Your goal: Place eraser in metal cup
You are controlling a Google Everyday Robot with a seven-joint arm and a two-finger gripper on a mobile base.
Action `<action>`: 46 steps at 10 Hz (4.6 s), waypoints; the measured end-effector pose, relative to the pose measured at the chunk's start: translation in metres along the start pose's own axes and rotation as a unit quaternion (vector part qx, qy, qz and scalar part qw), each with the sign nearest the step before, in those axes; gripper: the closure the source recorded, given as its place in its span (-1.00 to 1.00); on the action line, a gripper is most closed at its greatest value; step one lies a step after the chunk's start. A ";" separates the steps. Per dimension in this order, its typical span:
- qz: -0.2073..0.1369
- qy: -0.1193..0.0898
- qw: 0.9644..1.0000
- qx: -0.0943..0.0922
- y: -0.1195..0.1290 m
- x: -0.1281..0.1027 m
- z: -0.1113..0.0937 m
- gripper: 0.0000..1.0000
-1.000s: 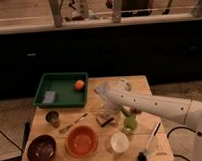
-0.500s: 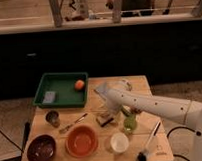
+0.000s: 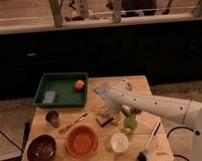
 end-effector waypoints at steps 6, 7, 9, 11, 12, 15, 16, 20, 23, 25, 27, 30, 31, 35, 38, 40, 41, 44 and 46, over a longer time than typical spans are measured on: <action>0.013 -0.001 1.000 -0.005 0.001 0.002 0.002 -0.27; 0.015 0.000 1.000 -0.006 0.001 0.003 0.002 -0.18; 0.019 0.000 1.000 -0.009 0.002 0.003 0.002 0.23; 0.022 0.001 1.000 -0.009 0.004 0.005 0.003 0.61; 0.026 0.001 1.000 -0.009 0.007 0.007 0.001 0.84; 0.008 0.006 1.000 -0.008 -0.002 0.000 -0.027 0.95; 0.007 0.009 1.000 -0.011 0.000 0.001 -0.036 0.95; -0.013 0.020 1.000 -0.016 -0.011 -0.010 -0.044 0.95; -0.029 0.029 0.999 -0.023 -0.030 -0.024 -0.057 0.95; -0.039 0.034 0.998 -0.026 -0.034 -0.027 -0.064 0.95; -0.051 0.036 0.998 -0.026 -0.053 -0.041 -0.072 0.95; -0.073 0.042 0.996 -0.035 -0.073 -0.058 -0.083 0.95; -0.081 0.041 0.995 -0.034 -0.080 -0.063 -0.085 0.95; -0.110 0.043 0.992 -0.038 -0.121 -0.091 -0.096 0.95; -0.129 0.045 0.990 -0.041 -0.137 -0.102 -0.095 0.95; -0.135 0.045 0.989 -0.046 -0.145 -0.108 -0.096 0.95; -0.141 0.042 0.988 -0.044 -0.152 -0.116 -0.095 0.95; -0.156 0.040 0.986 -0.048 -0.160 -0.127 -0.096 0.95; -0.162 0.041 0.985 -0.047 -0.162 -0.129 -0.094 0.95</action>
